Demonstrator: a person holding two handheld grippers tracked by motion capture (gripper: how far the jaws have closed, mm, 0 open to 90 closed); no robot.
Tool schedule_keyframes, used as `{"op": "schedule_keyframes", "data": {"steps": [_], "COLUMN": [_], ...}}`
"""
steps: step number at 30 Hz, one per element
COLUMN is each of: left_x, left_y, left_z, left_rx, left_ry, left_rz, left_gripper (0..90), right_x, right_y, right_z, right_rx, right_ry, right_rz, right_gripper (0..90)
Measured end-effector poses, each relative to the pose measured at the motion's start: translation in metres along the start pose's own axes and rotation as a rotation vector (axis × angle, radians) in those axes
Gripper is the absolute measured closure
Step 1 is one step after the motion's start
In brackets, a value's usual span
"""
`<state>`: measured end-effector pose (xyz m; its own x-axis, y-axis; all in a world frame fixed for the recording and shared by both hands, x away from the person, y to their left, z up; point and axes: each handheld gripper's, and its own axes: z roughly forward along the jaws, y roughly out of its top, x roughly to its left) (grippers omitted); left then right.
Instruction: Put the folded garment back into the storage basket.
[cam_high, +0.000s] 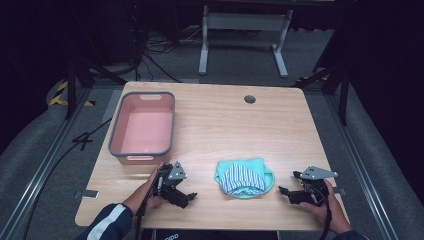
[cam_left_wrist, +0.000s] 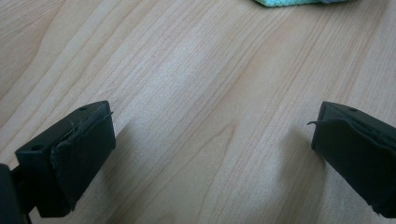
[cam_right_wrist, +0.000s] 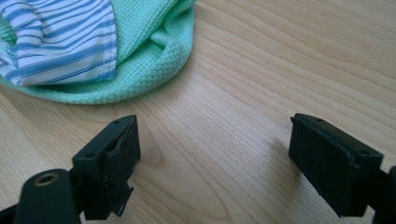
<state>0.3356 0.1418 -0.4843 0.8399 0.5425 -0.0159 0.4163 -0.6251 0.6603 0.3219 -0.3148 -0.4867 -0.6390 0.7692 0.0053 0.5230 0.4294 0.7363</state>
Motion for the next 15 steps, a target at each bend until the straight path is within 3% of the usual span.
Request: {"op": "schedule_keyframes", "data": {"steps": [15], "left_x": [0.0001], "left_y": [-0.0009], "left_z": [-0.0008], "left_rx": [-0.002], "left_ry": [-0.004], "left_rz": [0.006], "left_gripper": [0.5], "right_x": [0.0001], "right_y": [0.0002], "right_z": [0.0000], "right_rx": [0.000], "right_ry": [-0.001], "right_rz": [0.004], "right_gripper": [17.1]}}
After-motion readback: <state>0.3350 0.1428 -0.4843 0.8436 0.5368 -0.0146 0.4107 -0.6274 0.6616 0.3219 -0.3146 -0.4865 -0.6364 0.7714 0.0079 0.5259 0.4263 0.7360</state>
